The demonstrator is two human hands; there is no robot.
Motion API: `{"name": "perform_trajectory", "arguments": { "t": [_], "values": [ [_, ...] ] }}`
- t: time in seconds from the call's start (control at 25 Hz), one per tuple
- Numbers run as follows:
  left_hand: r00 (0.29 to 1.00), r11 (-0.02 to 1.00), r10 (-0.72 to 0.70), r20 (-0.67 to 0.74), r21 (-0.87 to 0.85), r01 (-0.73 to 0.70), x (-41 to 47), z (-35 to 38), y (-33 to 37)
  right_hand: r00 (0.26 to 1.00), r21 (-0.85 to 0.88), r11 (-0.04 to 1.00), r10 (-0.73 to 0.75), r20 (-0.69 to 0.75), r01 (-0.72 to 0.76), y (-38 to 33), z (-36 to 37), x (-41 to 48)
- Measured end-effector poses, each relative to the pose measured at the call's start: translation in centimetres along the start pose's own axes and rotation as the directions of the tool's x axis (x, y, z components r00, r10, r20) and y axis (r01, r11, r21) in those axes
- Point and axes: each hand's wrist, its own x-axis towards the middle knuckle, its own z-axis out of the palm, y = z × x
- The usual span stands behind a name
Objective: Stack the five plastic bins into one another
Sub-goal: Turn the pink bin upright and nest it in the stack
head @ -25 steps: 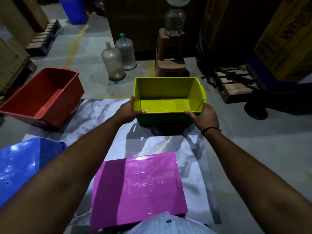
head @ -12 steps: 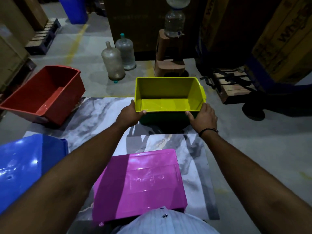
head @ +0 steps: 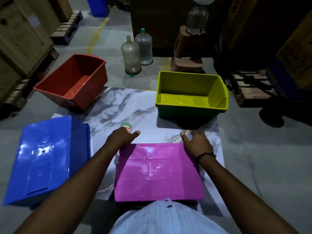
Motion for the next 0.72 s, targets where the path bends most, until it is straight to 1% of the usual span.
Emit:
{"name": "perform_trajectory", "arguments": {
  "t": [0.04,0.12,0.16,0.2,0.28,0.36,0.48,0.6,0.68,0.72],
  "values": [
    [0.998,0.998,-0.050,0.045,-0.028,0.051,-0.6,-0.1,-0.6,0.998,-0.011,0.999,0.046,0.048,-0.046,-0.4,-0.1,-0.2],
    [0.976,0.975,-0.125,0.180,-0.161,0.154,-1.7,0.1,-1.3,0.993,0.014,0.997,0.077,0.088,-0.078,-1.5,0.0,-0.6],
    [0.967,0.960,-0.132,0.218,-0.215,0.179,-2.1,0.3,-1.4,0.993,0.030,0.997,0.071,0.092,-0.075,-1.9,0.2,-0.7],
    [0.968,0.958,-0.115,0.223,-0.235,0.168,-2.3,0.4,-1.4,0.993,0.043,0.997,0.065,0.094,-0.070,-2.5,0.2,-1.0],
    [0.988,0.982,-0.059,0.140,-0.172,0.083,-2.4,0.4,-1.1,0.997,0.055,0.997,0.048,0.067,-0.051,-3.2,0.1,-1.1],
    [0.998,0.987,-0.023,0.051,-0.156,0.031,-2.5,-0.2,-0.8,0.999,0.052,0.998,0.035,0.021,-0.036,-3.9,-0.5,-1.2],
    [0.996,0.973,0.071,-0.057,-0.218,-0.082,-2.8,-2.0,-0.4,0.997,0.121,0.992,-0.016,-0.074,0.024,-4.9,-1.8,-0.9],
    [0.976,0.933,0.143,-0.167,-0.306,-0.189,-2.9,-3.9,-0.3,0.990,0.208,0.975,-0.046,-0.136,0.073,-6.1,-3.9,-1.1],
    [0.963,0.885,0.144,-0.229,-0.406,-0.229,-3.1,-4.8,-0.5,0.985,0.250,0.965,-0.040,-0.168,0.082,-6.8,-5.4,-2.1],
    [0.963,0.868,0.130,-0.235,-0.443,-0.225,-3.4,-5.1,-0.7,0.983,0.276,0.958,-0.031,-0.184,0.082,-7.1,-6.0,-2.7]
  ]
}}
